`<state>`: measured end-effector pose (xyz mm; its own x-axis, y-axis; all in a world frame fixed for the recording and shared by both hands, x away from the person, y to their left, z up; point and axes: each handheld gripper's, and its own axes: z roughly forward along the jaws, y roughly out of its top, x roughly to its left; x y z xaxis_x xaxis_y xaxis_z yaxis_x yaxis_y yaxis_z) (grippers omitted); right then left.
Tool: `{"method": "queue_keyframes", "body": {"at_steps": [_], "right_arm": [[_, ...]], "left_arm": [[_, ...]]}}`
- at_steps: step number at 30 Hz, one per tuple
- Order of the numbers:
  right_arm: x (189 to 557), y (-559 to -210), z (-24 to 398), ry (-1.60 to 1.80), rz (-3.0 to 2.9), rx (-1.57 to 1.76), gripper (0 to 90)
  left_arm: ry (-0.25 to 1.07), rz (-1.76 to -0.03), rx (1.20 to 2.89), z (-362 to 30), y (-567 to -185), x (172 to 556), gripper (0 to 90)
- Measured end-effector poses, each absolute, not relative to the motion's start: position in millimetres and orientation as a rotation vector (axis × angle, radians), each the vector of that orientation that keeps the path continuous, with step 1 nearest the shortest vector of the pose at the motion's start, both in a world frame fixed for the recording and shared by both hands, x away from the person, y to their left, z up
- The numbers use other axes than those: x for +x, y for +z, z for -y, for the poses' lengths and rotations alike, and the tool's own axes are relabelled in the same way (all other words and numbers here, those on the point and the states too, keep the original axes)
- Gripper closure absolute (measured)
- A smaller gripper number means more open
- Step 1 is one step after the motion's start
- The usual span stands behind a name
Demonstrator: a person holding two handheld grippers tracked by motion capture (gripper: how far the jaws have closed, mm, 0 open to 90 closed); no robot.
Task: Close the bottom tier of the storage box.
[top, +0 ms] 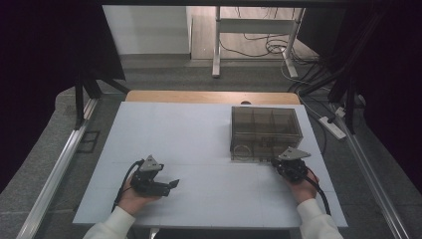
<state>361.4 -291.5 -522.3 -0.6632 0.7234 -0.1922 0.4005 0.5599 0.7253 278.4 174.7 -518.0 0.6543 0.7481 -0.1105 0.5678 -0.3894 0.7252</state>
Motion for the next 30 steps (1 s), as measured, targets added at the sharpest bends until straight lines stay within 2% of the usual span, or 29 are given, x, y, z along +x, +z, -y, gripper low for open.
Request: {"method": "queue_keyframes", "body": {"at_steps": [30], "right_arm": [[379,-523,287,0.910,-2.301,0.912,89.5]], "left_arm": [[0.298,-1.016,2.105,-175,-518,279,16.4]]}}
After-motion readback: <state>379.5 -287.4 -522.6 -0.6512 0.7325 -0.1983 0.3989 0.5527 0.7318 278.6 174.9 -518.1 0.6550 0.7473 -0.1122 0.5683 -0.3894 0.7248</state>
